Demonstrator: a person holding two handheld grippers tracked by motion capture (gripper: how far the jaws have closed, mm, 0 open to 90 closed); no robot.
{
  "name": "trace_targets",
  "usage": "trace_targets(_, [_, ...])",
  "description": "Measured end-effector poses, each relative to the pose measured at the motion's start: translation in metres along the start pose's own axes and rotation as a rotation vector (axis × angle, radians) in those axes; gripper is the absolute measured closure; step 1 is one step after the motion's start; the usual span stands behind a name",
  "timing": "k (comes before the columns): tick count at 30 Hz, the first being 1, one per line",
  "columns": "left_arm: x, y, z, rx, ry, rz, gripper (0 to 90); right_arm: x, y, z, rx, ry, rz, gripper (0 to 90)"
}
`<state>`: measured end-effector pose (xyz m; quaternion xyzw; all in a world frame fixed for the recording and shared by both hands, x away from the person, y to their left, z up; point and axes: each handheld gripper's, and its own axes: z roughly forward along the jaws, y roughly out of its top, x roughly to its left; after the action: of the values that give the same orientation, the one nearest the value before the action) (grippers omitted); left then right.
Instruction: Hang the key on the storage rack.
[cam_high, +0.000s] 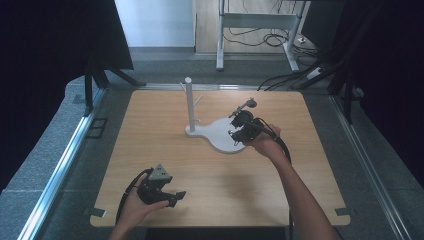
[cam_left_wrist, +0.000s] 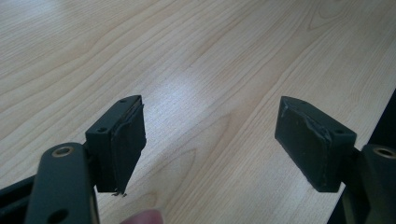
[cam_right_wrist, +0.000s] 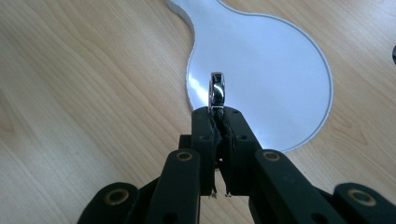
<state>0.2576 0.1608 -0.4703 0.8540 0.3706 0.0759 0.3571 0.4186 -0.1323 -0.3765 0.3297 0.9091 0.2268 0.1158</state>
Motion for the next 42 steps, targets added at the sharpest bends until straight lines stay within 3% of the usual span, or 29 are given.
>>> trace_targets(23, [-0.001,0.0,0.0,0.003,-0.006,0.003,24.9,-0.013,0.025,0.016,0.007,-0.002,0.037,84.2])
trace_targets(42, [0.001,0.0,-0.004,-0.009,-0.009,-0.002,25.0,-0.02,0.058,0.021,0.013,-0.013,0.047,84.1])
